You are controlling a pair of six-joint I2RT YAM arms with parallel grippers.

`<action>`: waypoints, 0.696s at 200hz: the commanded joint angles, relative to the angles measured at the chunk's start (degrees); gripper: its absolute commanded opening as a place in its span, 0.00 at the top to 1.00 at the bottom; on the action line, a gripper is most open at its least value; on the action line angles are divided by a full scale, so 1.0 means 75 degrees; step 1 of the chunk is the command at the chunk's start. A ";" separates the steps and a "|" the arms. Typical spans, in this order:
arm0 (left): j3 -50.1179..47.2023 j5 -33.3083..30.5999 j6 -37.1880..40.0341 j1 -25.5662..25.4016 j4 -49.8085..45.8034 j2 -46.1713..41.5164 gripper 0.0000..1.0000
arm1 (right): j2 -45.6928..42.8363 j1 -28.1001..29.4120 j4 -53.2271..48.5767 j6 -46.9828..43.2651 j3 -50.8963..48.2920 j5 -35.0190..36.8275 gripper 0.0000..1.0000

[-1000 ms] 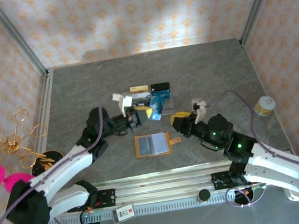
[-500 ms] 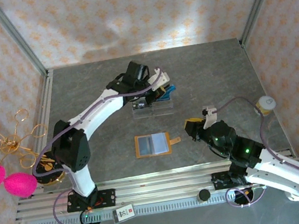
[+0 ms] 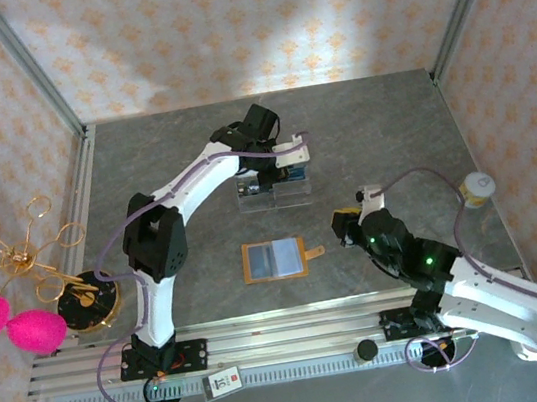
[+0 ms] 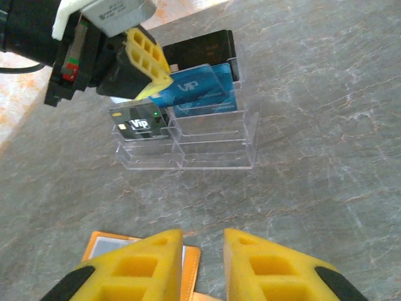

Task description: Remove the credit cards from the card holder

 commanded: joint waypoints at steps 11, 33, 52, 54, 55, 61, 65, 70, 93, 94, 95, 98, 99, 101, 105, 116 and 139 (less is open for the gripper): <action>0.0357 -0.0014 0.0492 0.0066 -0.0194 0.0001 1.00 | 0.0214 -0.0578 0.0335 -0.0267 0.0279 -0.0423 0.78; 0.0357 -0.0003 0.0526 0.0073 -0.0108 -0.0014 1.00 | 0.0254 -0.0833 0.0473 -0.0248 0.0243 -0.0726 0.79; 0.0374 0.0150 0.0538 0.0089 0.0003 0.0000 1.00 | 0.0315 -0.0919 0.0476 -0.0241 0.0255 -0.0838 0.79; 0.0385 0.0174 0.0536 0.0091 0.0004 0.0009 1.00 | 0.0313 -0.0924 0.0474 -0.0248 0.0254 -0.0849 0.79; 0.0389 0.0185 0.0538 0.0094 -0.0002 0.0017 1.00 | 0.0319 -0.0925 0.0471 -0.0249 0.0260 -0.0851 0.79; 0.0430 0.0220 0.0566 0.0096 -0.0008 0.0063 1.00 | 0.0335 -0.0937 0.0439 -0.0245 0.0274 -0.0864 0.79; 0.0463 0.0210 0.0563 0.0096 -0.0020 0.0095 1.00 | 0.0336 -0.0937 0.0425 -0.0241 0.0287 -0.0863 0.79; 0.0534 0.0192 0.0574 0.0096 -0.0048 0.0151 1.00 | 0.0330 -0.0940 0.0401 -0.0249 0.0299 -0.0884 0.80; 0.0743 0.0093 0.0512 0.0108 -0.0062 0.0352 1.00 | 0.0289 -0.0949 0.0340 -0.0241 0.0324 -0.0905 0.80; 0.0743 0.0098 0.0502 0.0108 -0.0053 0.0352 1.00 | 0.0289 -0.0949 0.0340 -0.0246 0.0324 -0.0908 0.80; 0.0744 0.0095 0.0498 0.0108 -0.0048 0.0352 1.00 | 0.0289 -0.0949 0.0340 -0.0248 0.0324 -0.0910 0.80; 0.0744 0.0101 0.0492 0.0108 -0.0028 0.0352 1.00 | 0.0289 -0.0949 0.0331 -0.0250 0.0324 -0.0911 0.80; 0.0738 0.0108 0.0498 0.0108 -0.0029 0.0352 1.00 | 0.0289 -0.0949 0.0330 -0.0245 0.0324 -0.0911 0.80; 0.0728 0.0111 0.0503 0.0108 -0.0007 0.0352 1.00 | 0.0295 -0.0949 0.0326 -0.0246 0.0330 -0.0917 0.80; 0.0731 0.0111 0.0494 0.0108 0.0012 0.0346 1.00 | 0.0295 -0.0951 0.0309 -0.0240 0.0336 -0.0922 0.80; 0.0732 0.0170 0.0514 0.0108 -0.0024 0.0351 1.00 | 0.0278 -0.0952 0.0305 -0.0221 0.0319 -0.0926 0.80; 0.0731 0.0097 0.0547 0.0108 -0.0133 0.0408 1.00 | 0.0266 -0.0960 0.0325 -0.0199 0.0313 -0.0924 0.80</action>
